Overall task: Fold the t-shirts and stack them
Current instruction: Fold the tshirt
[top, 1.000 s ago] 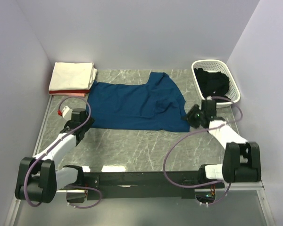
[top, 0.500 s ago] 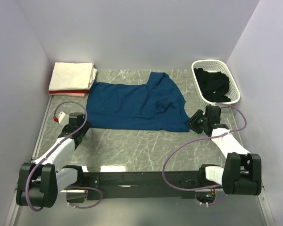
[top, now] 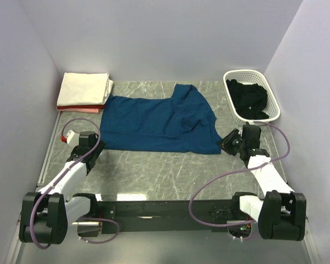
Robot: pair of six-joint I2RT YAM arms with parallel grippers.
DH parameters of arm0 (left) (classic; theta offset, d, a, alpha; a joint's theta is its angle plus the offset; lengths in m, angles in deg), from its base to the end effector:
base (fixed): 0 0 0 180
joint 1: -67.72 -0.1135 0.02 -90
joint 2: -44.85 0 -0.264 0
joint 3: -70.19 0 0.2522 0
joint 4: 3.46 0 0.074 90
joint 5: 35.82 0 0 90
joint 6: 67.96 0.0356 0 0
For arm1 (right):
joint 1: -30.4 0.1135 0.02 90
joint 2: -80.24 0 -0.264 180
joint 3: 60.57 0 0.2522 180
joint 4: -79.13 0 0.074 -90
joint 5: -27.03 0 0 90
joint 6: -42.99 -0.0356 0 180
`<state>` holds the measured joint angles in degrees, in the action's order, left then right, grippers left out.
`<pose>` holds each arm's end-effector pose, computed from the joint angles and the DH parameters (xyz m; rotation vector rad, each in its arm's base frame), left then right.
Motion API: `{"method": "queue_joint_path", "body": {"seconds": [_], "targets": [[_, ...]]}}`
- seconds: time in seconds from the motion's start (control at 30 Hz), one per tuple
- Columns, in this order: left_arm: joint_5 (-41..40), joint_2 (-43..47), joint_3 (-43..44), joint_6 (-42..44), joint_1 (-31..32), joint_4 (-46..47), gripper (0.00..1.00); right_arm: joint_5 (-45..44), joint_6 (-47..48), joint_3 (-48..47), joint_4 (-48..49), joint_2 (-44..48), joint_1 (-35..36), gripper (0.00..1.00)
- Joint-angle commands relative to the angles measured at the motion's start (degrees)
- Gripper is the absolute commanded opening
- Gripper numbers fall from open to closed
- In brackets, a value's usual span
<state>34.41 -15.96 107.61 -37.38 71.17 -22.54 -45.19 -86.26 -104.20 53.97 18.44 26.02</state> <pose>0.2024 -0.0001 0.1713 -1.2132 1.9137 -0.1829 0.2136 -0.0055 0.1935 0.7328 2.2614 0.6605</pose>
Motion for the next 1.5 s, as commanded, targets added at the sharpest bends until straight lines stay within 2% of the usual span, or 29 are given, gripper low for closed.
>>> {"method": "queue_joint_path", "body": {"seconds": [0.0,0.33,0.5,0.67,0.9,1.2,1.37,1.47], "targets": [[0.3,0.2,-0.2,0.3,-0.3,1.9,0.6,1.3,-2.1,-0.5,2.5,0.6,1.0,0.29],[-0.4,-1.2,-0.4,0.2,-0.5,2.3,0.6,0.9,-0.7,-1.2,8.2,-15.9,0.8,0.25],[-1.1,-1.6,-1.2,0.5,-1.5,2.7,0.61,2.7,1.4,-1.0,8.6,-20.5,-3.2,0.22],[-0.5,-3.3,-1.6,0.5,-2.8,5.0,0.61,2.2,2.4,-2.0,5.4,-17.9,-4.9,0.24],[1.3,-8.7,0.2,1.1,-3.3,7.9,0.59,1.8,3.1,-3.1,0.1,-11.2,-5.5,0.46],[2.6,-11.3,0.9,-0.1,-3.3,8.2,0.56,-0.3,1.7,-0.7,-5.4,-3.6,-5.6,0.51],[2.9,-12.6,1.5,-0.3,-3.3,8.5,0.43,0.3,1.5,1.4,-3.6,-4.9,-5.6,0.52],[3.2,-13.2,1.7,-0.4,-3.3,8.6,0.34,0.7,1.2,1.5,-0.7,-8.7,-5.6,0.52]]}}
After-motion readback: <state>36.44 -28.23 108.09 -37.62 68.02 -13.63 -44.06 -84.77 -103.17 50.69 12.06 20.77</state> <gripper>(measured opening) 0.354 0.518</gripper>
